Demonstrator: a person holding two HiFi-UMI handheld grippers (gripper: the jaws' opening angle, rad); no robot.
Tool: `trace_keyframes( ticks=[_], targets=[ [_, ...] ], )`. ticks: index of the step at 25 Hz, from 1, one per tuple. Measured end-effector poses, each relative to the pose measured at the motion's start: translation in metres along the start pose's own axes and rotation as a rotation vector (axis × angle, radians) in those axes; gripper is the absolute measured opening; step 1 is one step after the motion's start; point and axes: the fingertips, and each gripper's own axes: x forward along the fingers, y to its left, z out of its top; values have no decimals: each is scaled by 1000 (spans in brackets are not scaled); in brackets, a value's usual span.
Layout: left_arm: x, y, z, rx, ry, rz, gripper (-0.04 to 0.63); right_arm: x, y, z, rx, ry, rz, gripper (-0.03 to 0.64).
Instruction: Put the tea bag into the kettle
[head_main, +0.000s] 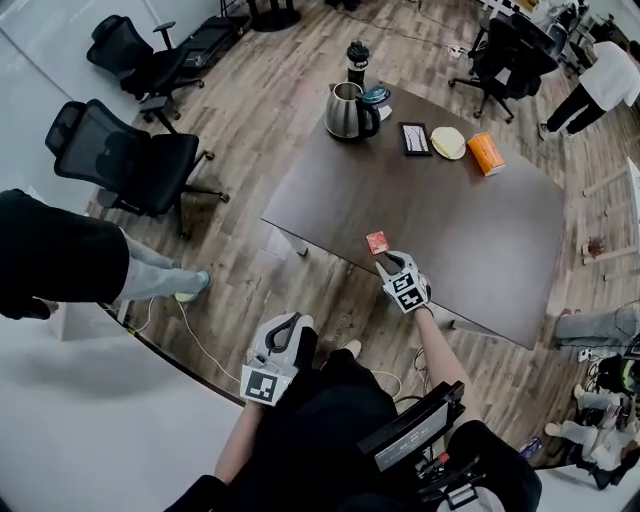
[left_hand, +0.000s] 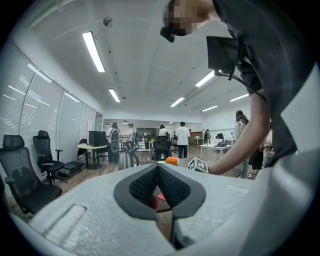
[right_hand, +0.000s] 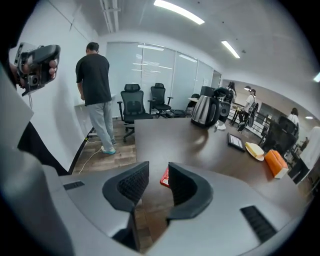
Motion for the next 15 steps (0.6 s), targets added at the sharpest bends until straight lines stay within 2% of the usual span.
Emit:
trace_keyframes(
  ticks=[9,15],
  targets=[
    [-33,26,-14,-26,63,116,3,43,-23,-22,93,104,-23,133],
    [-44,39,-20,-35,87,151,3,68,-25,-29,66,166,11,150]
  ],
)
